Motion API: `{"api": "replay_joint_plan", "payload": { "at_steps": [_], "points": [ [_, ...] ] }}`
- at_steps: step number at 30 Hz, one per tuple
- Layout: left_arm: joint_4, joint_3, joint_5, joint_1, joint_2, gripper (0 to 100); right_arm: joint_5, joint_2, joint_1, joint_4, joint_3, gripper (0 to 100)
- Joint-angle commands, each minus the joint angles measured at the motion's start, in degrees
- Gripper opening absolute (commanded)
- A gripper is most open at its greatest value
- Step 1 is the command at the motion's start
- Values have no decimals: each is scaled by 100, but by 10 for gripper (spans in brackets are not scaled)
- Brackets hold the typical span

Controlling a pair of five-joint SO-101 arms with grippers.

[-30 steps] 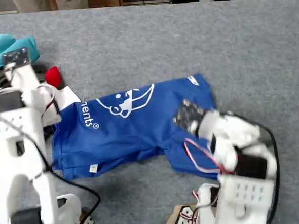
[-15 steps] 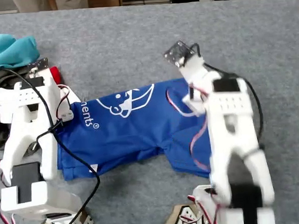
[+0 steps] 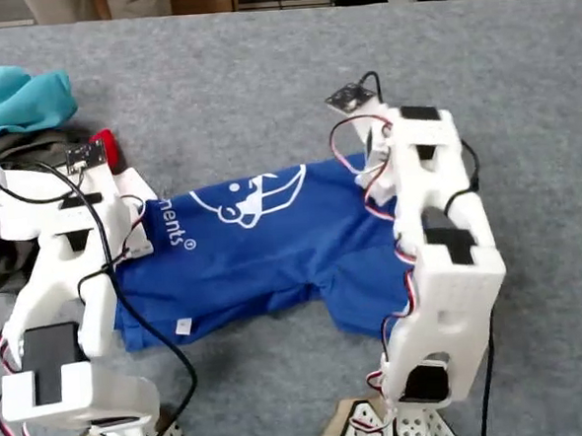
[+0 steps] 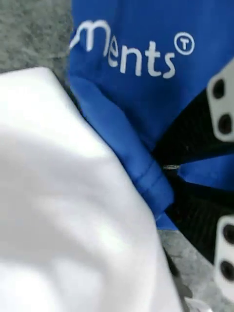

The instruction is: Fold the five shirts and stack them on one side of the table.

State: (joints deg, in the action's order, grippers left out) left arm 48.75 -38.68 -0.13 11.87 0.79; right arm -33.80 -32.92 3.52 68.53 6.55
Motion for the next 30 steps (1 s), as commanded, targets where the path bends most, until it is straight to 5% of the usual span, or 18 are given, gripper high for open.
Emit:
{"api": "replay_joint_plan", "payload": {
  "at_steps": [1, 9, 20, 30],
  "points": [
    [-141, -62, -105, 9, 163, 20, -62, -215, 426, 176, 673, 2],
    [-53, 88, -202, -44, 637, 20, -264, -180, 400, 624, 936, 2],
    [1758, 932, -237, -123, 2651, 20, -721, 2536, 136, 2057, 831, 3],
    [2268, -62, -624, -88, 4743, 20, -2066, 5851, -154, 2374, -1974, 5]
  ]
}}
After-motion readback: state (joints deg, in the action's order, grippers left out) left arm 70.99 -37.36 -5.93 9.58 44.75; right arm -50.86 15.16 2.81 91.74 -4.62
